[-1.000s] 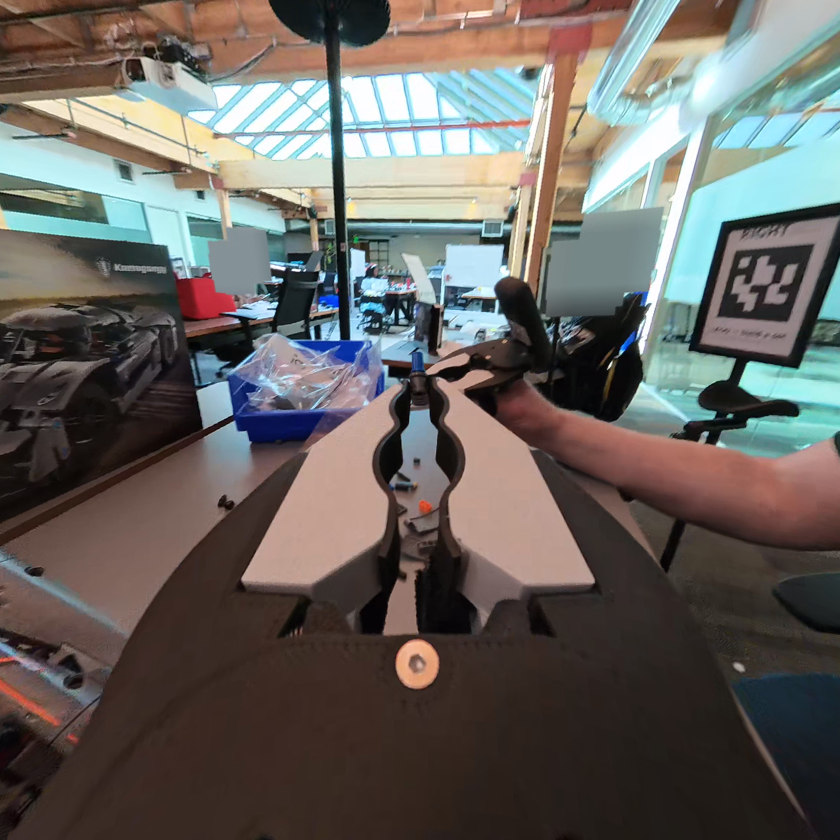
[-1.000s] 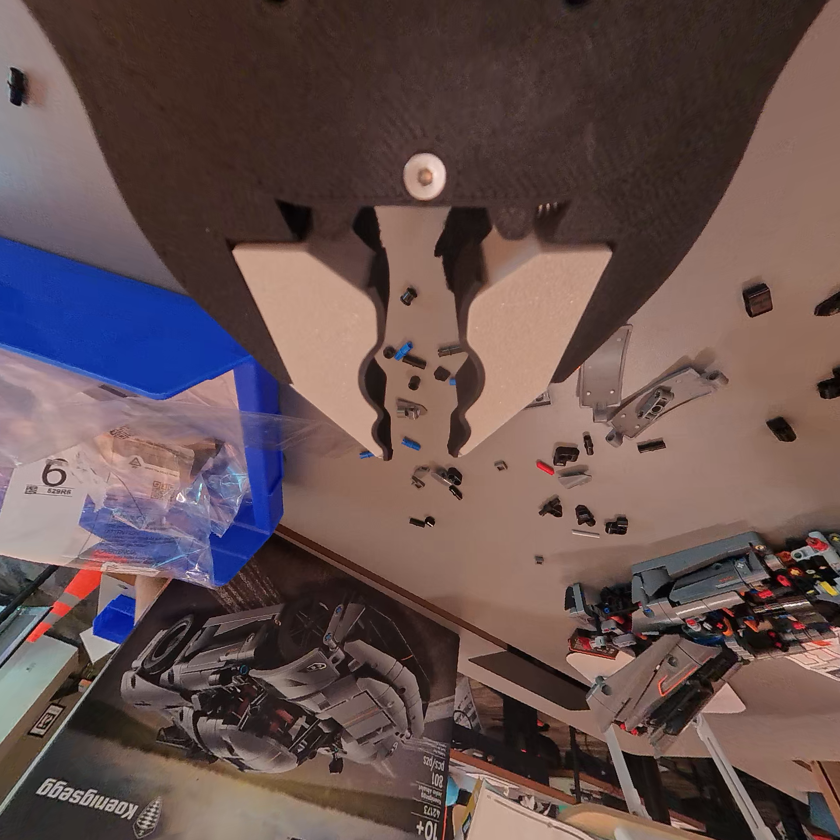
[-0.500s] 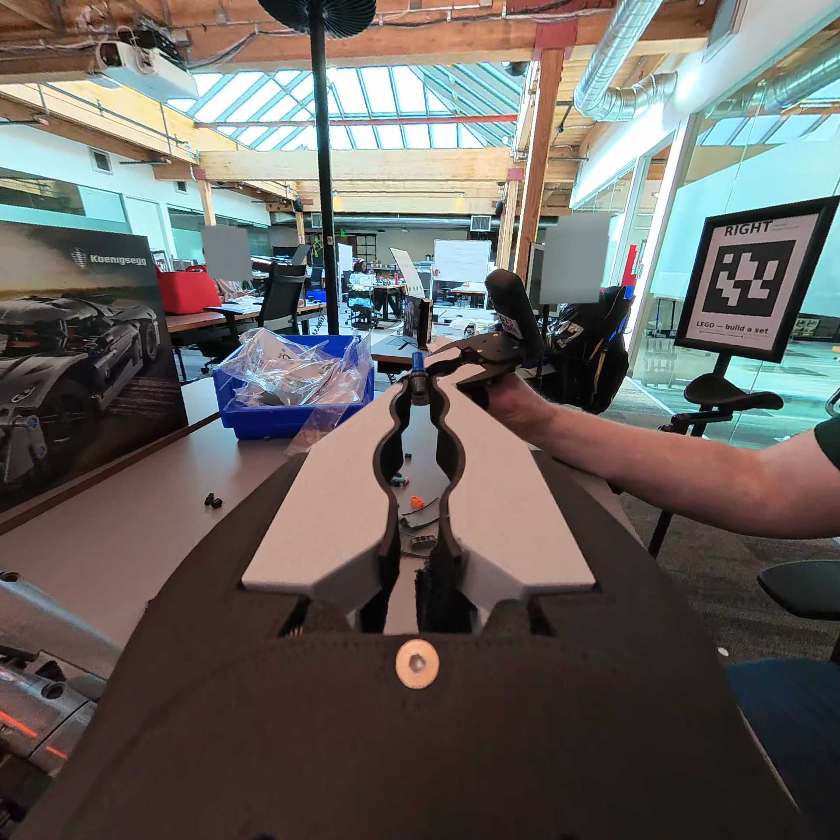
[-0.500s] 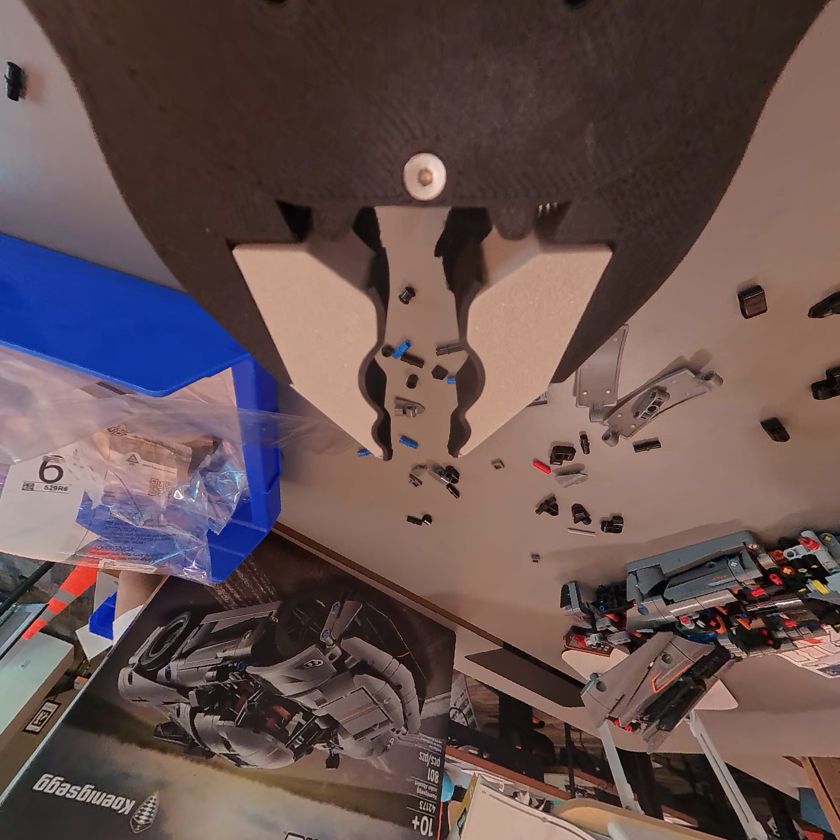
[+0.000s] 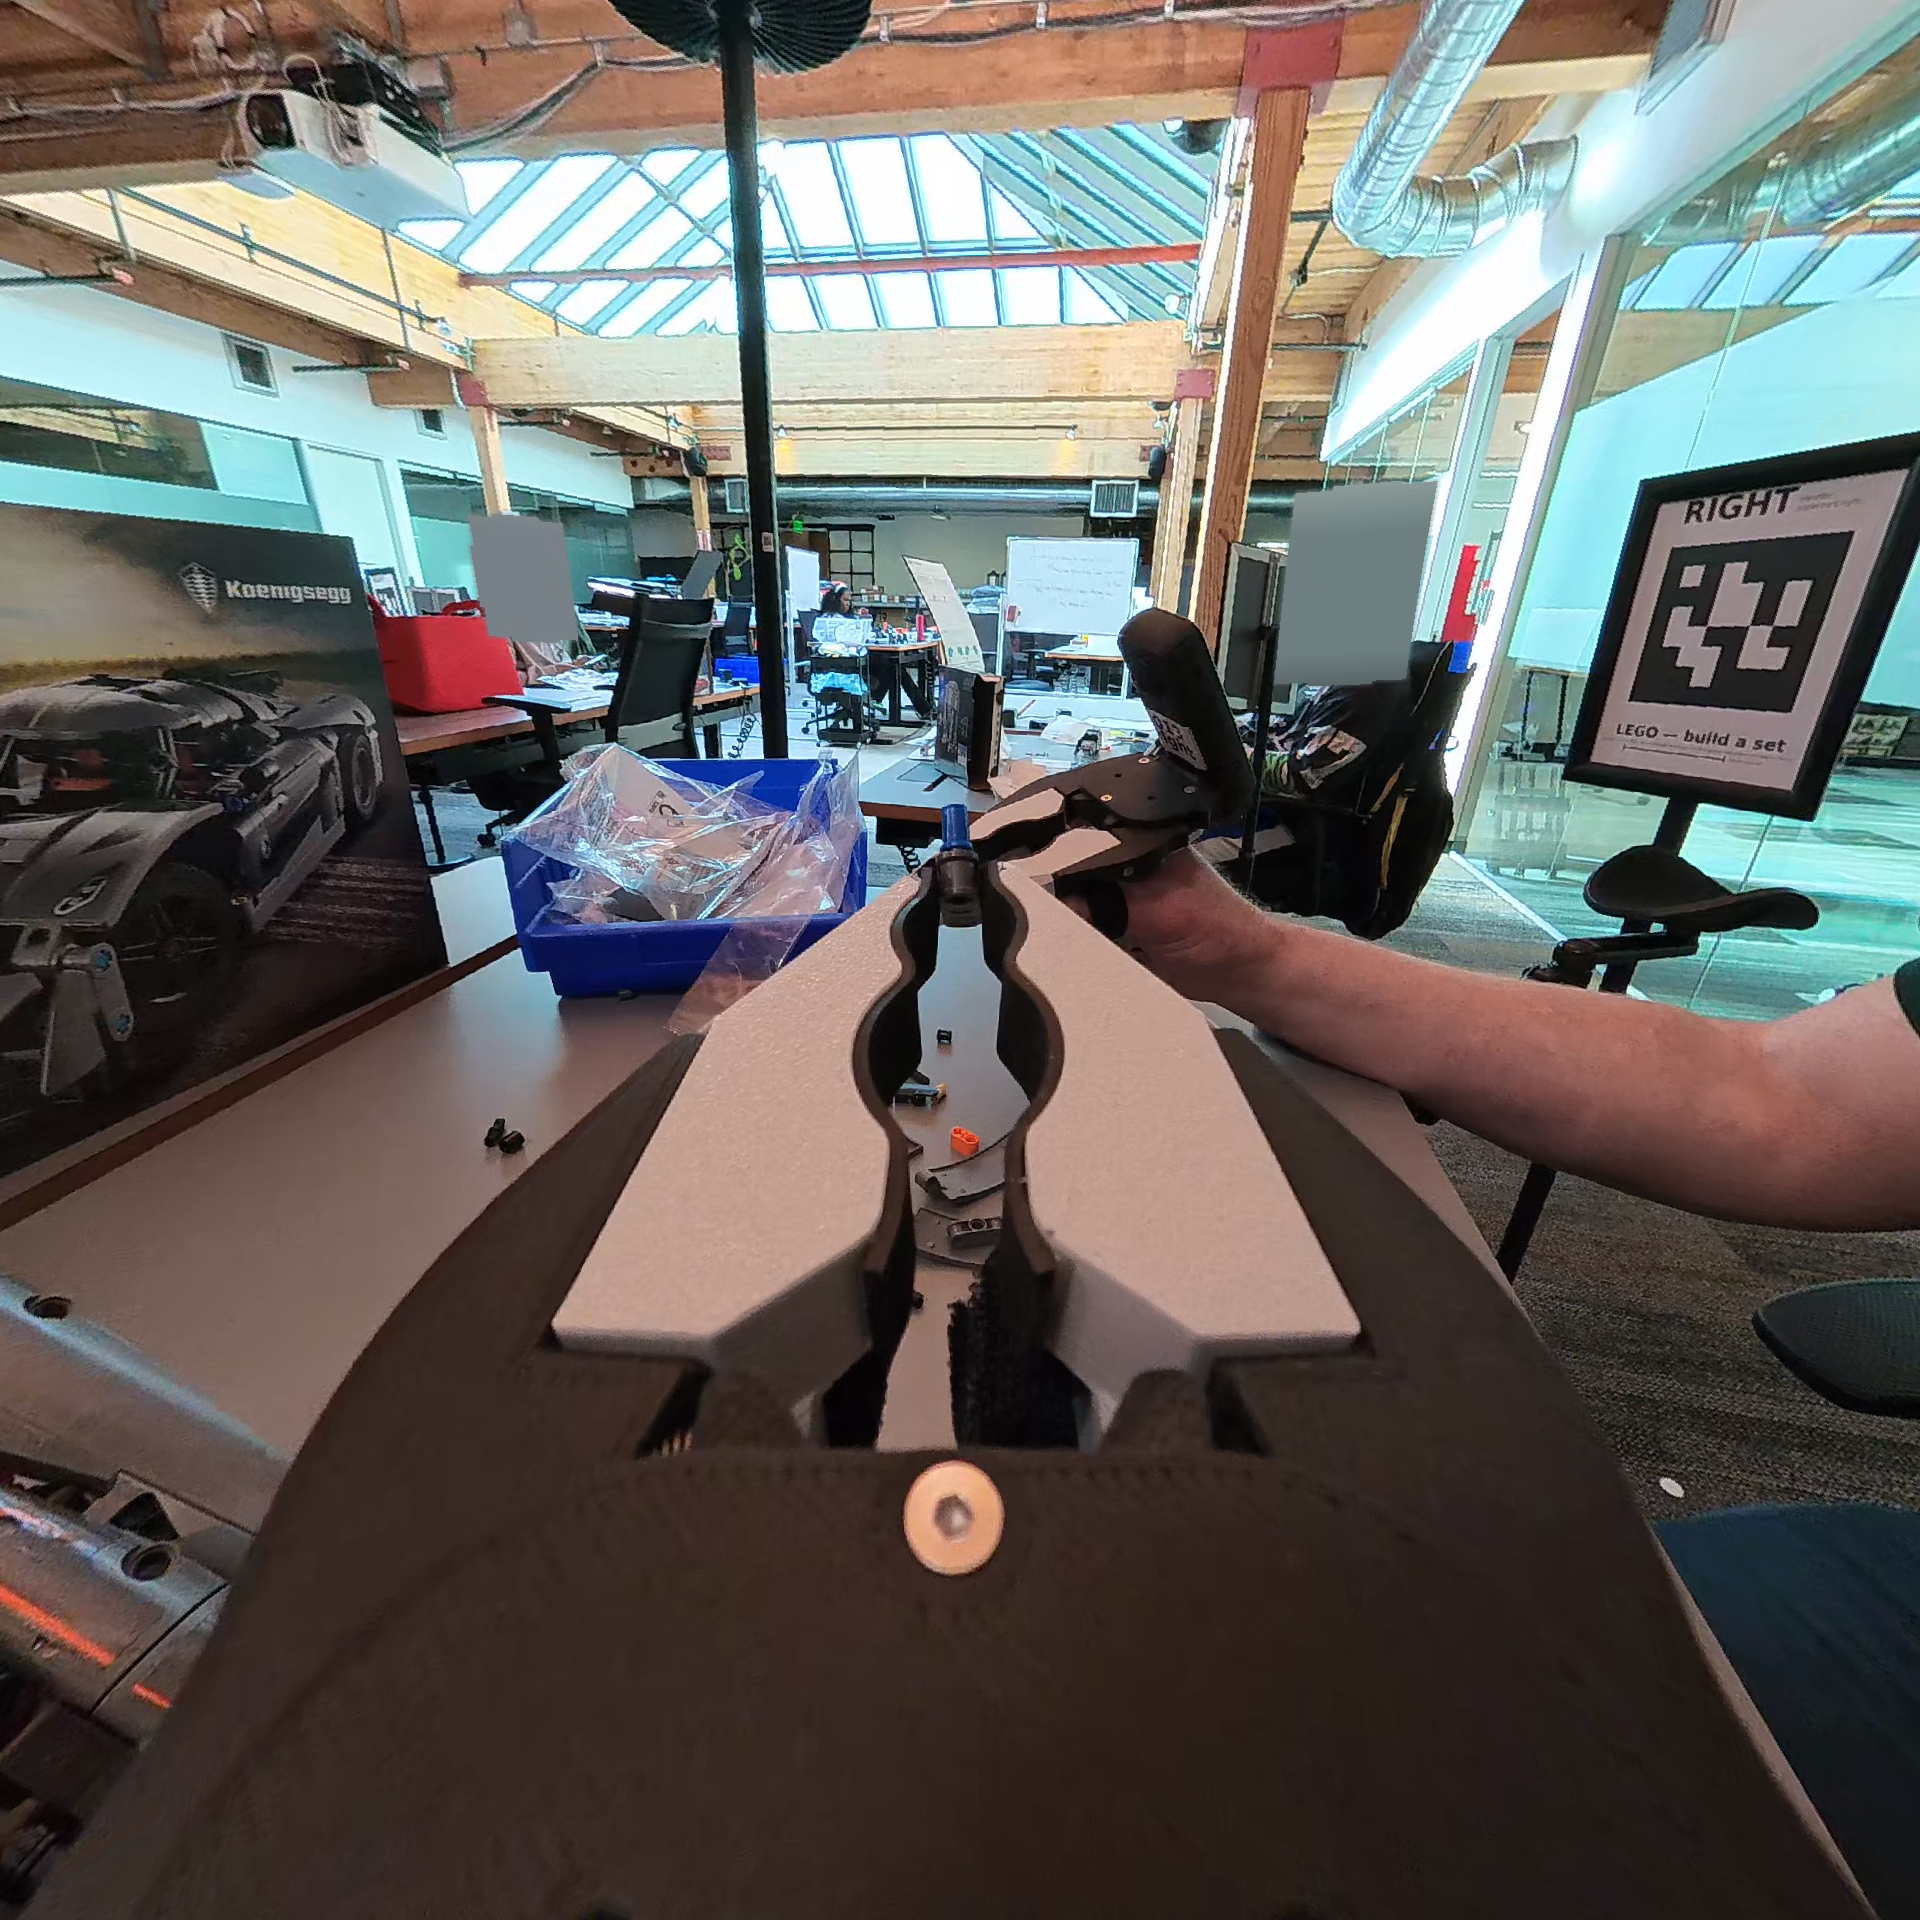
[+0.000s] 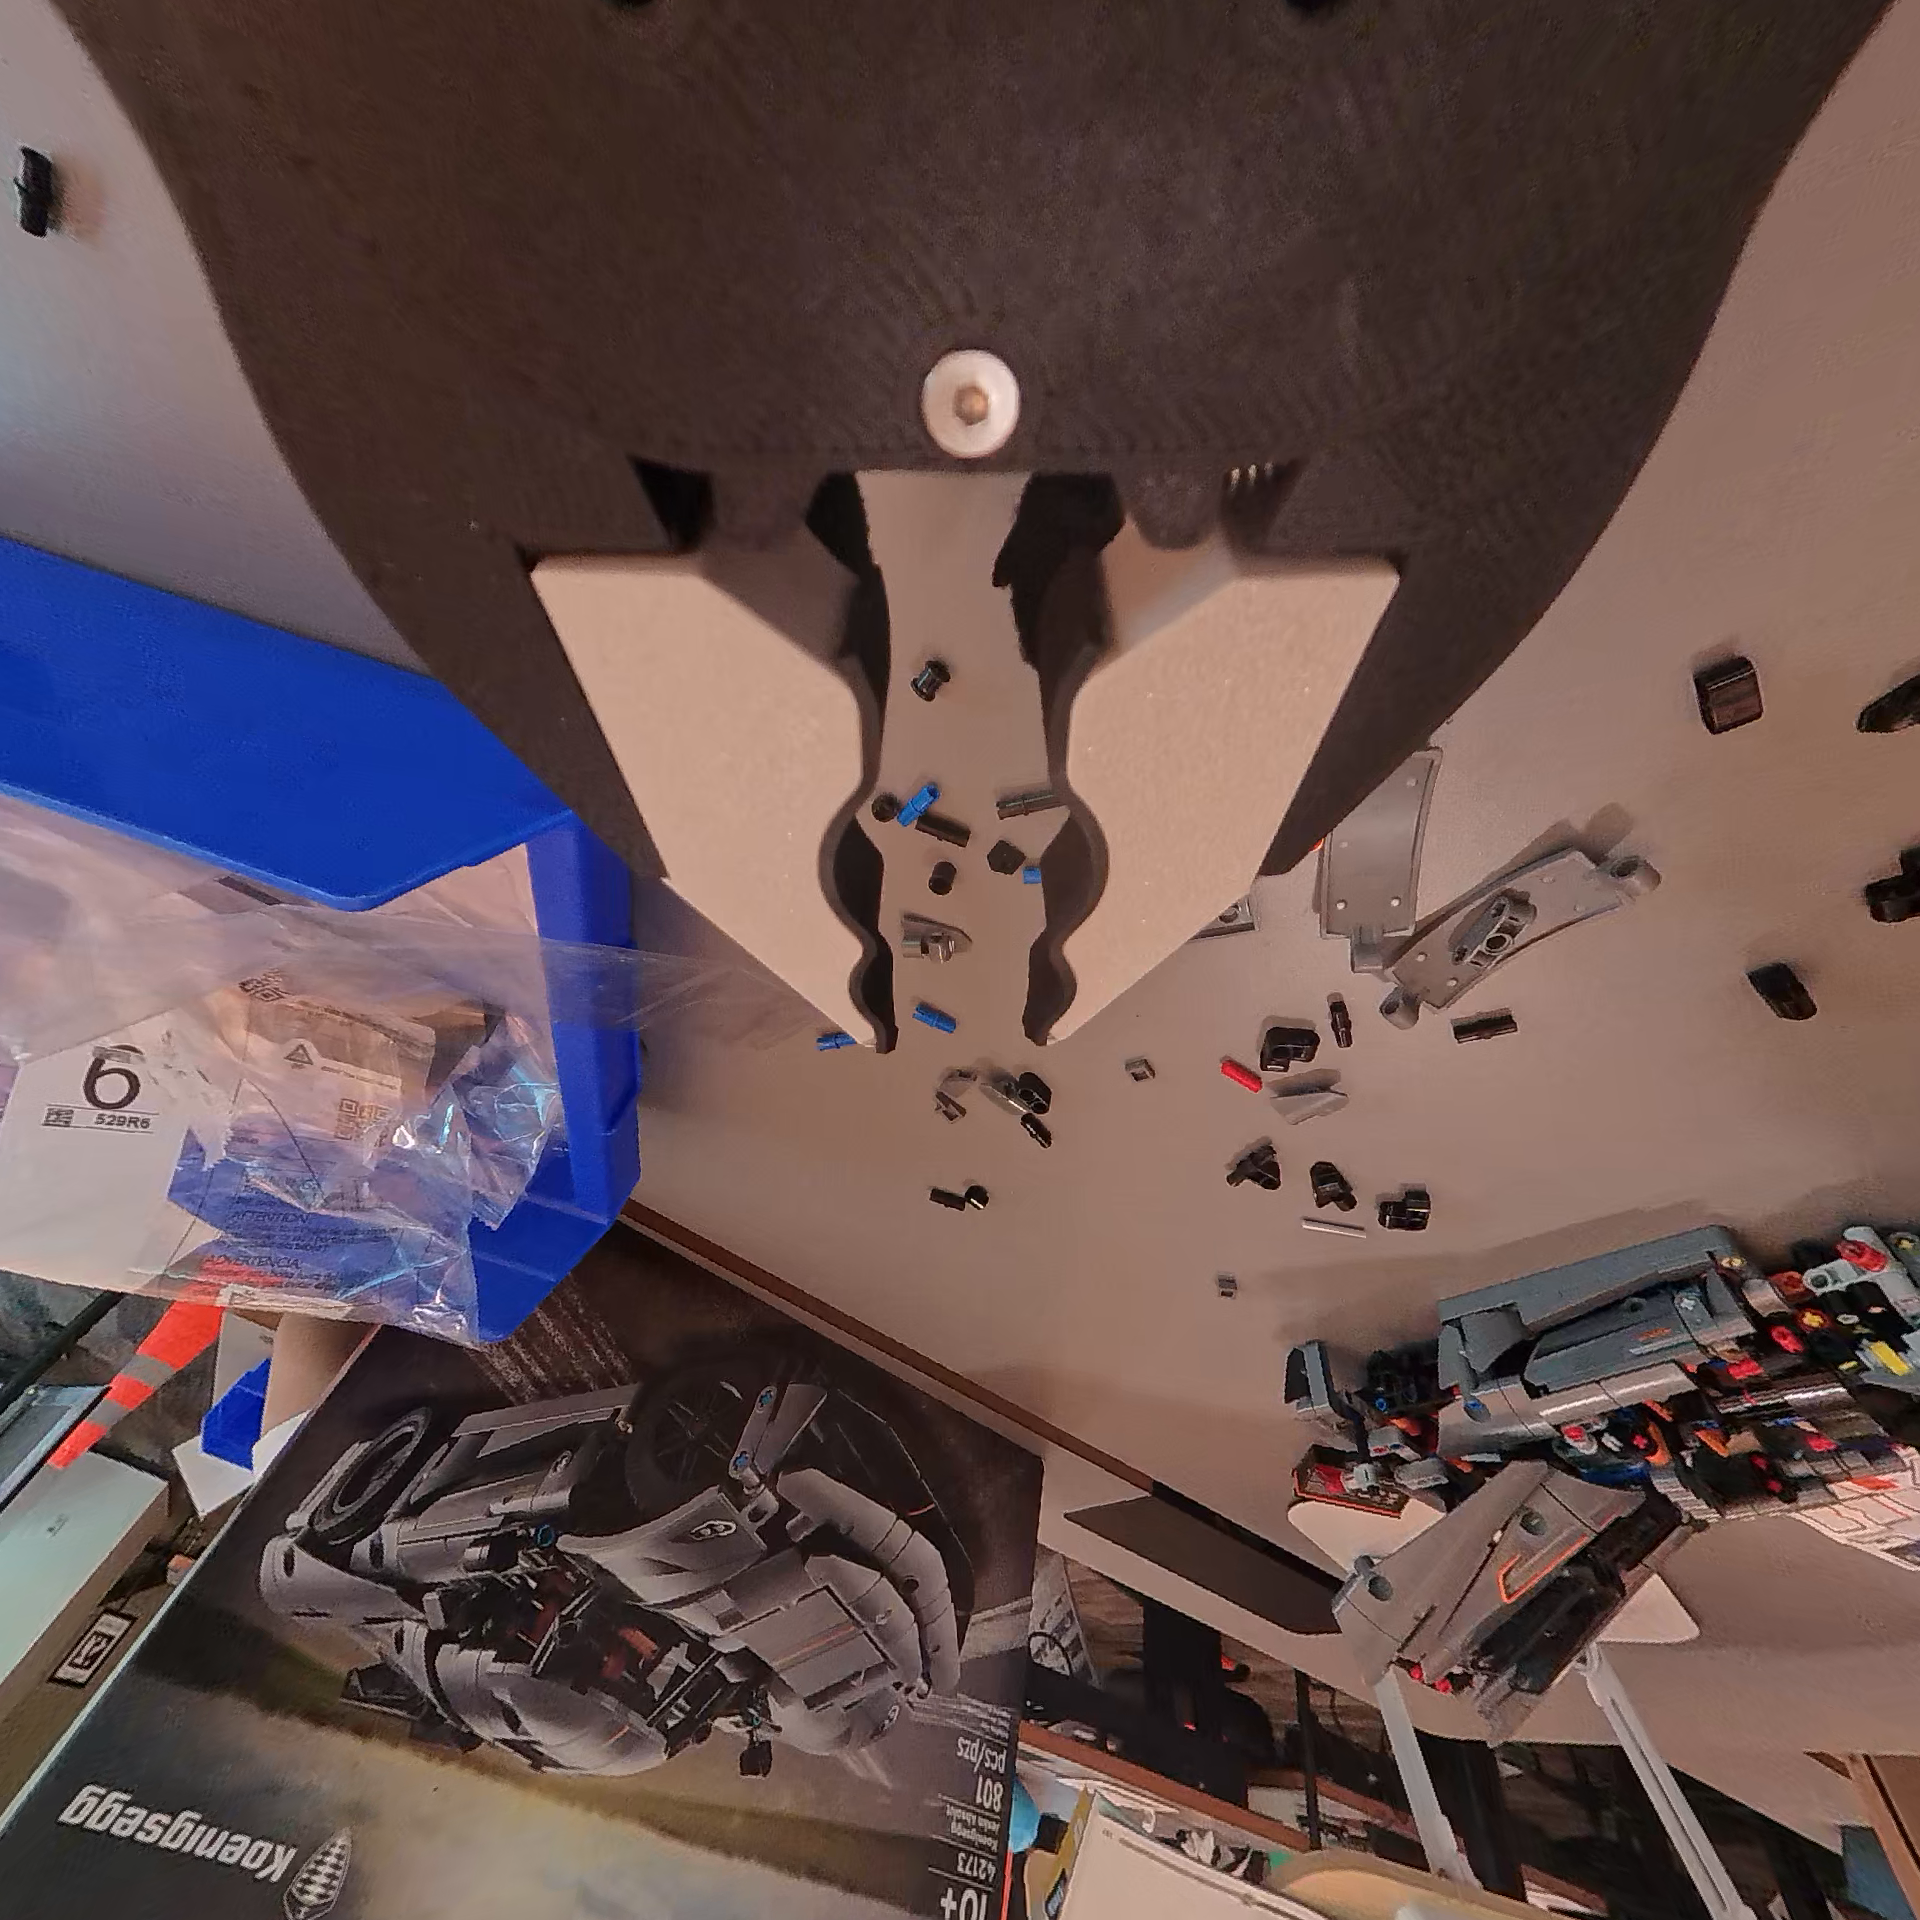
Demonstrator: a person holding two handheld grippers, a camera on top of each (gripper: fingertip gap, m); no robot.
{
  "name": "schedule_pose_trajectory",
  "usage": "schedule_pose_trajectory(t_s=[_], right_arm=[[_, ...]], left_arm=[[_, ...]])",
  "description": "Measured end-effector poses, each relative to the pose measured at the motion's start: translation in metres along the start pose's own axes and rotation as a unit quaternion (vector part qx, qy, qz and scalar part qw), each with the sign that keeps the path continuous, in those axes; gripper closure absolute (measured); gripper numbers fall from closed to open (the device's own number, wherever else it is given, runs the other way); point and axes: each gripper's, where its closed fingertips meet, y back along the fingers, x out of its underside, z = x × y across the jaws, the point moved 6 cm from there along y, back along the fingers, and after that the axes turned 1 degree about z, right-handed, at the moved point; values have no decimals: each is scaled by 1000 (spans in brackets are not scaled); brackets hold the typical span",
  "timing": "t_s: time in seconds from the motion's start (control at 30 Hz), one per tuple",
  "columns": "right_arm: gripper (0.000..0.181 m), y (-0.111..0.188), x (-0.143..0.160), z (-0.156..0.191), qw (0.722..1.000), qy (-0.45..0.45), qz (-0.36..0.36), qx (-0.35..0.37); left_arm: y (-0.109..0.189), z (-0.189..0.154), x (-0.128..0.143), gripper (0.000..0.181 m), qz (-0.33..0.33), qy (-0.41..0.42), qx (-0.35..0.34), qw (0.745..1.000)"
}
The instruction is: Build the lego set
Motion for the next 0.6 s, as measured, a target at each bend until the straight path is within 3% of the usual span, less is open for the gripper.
schedule_pose_trajectory(t_s=[0.33,0.47,0.6], right_arm=[[156,1,-2,6,1000,-10,-10,-26],[156,3,-11,35,989,-27,-27,-144],[156,6,-9,85,969,19,23,-245]], left_arm=[[1,1,0,176,2,-3,-5,1000],[2,1,-2,176,-2,-5,-7,1000],[1,0,-2,176,1,-6,-5,1000]])
